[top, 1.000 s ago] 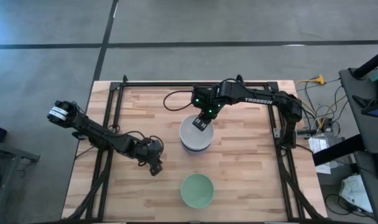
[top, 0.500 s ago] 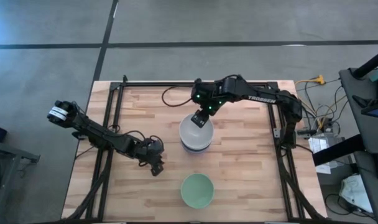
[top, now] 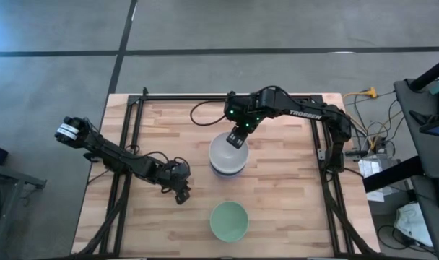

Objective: Nest bowls inside each other
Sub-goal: Stack the white bowl into the white bowl, then stack the green bowl into the white bowl

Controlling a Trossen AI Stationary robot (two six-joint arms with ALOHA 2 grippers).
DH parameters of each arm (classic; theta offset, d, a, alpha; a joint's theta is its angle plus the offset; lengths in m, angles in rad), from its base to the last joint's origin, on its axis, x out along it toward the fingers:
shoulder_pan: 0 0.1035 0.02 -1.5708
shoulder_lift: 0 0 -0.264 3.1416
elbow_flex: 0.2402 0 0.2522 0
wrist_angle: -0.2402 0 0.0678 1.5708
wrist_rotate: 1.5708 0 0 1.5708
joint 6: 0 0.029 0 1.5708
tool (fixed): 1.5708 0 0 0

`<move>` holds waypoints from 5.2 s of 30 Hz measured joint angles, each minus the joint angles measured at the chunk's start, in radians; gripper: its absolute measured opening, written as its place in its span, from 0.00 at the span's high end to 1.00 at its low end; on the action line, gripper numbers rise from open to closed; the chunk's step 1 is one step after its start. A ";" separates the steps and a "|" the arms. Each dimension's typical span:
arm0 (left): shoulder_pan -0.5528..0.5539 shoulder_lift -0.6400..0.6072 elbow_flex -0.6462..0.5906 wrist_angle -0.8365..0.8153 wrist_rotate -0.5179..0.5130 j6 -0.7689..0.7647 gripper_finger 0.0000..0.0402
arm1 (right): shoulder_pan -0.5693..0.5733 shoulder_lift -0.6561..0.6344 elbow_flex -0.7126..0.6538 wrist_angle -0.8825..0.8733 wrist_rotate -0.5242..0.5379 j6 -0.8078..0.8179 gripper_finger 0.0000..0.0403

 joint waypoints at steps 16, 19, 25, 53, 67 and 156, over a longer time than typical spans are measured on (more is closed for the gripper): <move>0.000 0.000 0.000 0.025 -0.001 -0.001 0.64 | -0.009 0.002 -0.004 -0.070 -0.034 -0.009 0.97; 0.000 0.000 0.000 0.025 -0.003 -0.001 0.64 | -0.009 0.002 -0.009 -0.067 -0.034 -0.008 0.98; 0.000 0.000 0.000 0.025 -0.005 -0.001 0.64 | -0.009 0.002 -0.046 -0.040 -0.035 -0.001 0.98; -0.001 0.000 0.002 0.051 -0.008 -0.004 0.64 | -0.006 0.072 -0.065 0.010 -0.099 0.003 0.95; 0.000 0.000 0.002 0.052 -0.008 -0.001 0.64 | -0.004 0.041 -0.069 0.006 -0.079 0.002 0.69; -0.045 0.439 0.632 -0.116 0.188 -0.573 0.80 | 0.365 -0.933 -0.583 -0.017 0.384 0.303 0.83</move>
